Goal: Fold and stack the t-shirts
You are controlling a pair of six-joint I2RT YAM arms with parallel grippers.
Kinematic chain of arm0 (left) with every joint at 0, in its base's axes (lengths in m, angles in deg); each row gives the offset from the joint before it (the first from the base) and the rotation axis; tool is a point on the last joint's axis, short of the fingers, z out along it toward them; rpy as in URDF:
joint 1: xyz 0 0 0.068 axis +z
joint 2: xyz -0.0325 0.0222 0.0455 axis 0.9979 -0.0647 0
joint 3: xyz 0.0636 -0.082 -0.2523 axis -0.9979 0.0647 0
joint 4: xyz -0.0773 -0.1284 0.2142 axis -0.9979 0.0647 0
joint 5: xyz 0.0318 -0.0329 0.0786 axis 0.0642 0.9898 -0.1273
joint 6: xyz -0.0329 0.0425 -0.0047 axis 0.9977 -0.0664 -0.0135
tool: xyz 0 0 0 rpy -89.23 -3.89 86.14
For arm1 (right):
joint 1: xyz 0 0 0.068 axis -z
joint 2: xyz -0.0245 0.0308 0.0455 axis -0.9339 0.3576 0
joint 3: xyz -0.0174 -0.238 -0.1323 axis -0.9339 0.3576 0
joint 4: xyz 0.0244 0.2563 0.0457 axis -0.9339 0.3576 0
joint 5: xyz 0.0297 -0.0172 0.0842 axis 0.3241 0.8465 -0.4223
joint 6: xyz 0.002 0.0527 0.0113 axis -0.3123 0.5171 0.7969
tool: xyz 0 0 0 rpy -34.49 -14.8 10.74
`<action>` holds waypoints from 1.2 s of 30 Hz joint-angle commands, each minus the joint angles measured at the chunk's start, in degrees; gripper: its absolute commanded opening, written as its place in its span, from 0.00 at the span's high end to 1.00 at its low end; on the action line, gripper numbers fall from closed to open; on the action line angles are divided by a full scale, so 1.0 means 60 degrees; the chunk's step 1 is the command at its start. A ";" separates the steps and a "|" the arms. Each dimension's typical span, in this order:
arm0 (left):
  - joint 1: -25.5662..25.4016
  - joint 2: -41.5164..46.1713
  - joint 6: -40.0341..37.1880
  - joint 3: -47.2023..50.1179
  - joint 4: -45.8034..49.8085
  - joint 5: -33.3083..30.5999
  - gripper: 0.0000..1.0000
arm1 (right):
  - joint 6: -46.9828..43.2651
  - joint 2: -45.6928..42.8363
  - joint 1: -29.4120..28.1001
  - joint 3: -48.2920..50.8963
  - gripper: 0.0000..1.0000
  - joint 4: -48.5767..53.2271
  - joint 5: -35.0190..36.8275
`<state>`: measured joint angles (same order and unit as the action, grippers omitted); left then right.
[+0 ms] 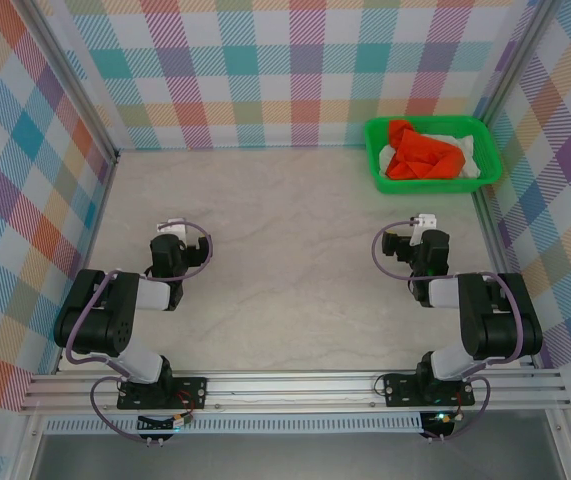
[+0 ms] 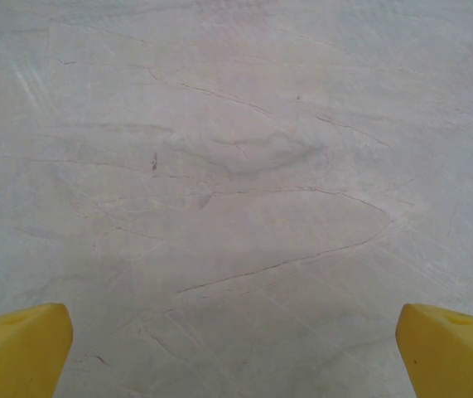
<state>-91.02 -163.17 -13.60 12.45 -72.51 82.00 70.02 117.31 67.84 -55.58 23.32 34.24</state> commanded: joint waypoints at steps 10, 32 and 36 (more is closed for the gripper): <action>0.0056 -0.0049 0.0064 -0.0202 -0.0268 0.0138 0.00 | 0.0152 0.0079 -0.0083 -0.0197 0.01 -0.0408 -0.0140; -0.0209 0.1634 -0.0187 -0.1753 0.3673 -0.0217 0.00 | 0.0132 -0.1872 -0.0115 -0.1853 0.01 0.4159 0.0403; -0.0226 0.2756 0.0457 -0.1842 0.3927 -0.0490 0.00 | 0.0159 -0.3063 -0.0045 -0.2538 0.01 0.5208 -0.0189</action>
<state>-91.83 -150.58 -13.12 2.60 -54.72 80.95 70.22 102.68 67.53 -67.29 45.22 34.85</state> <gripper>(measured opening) 0.995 0.991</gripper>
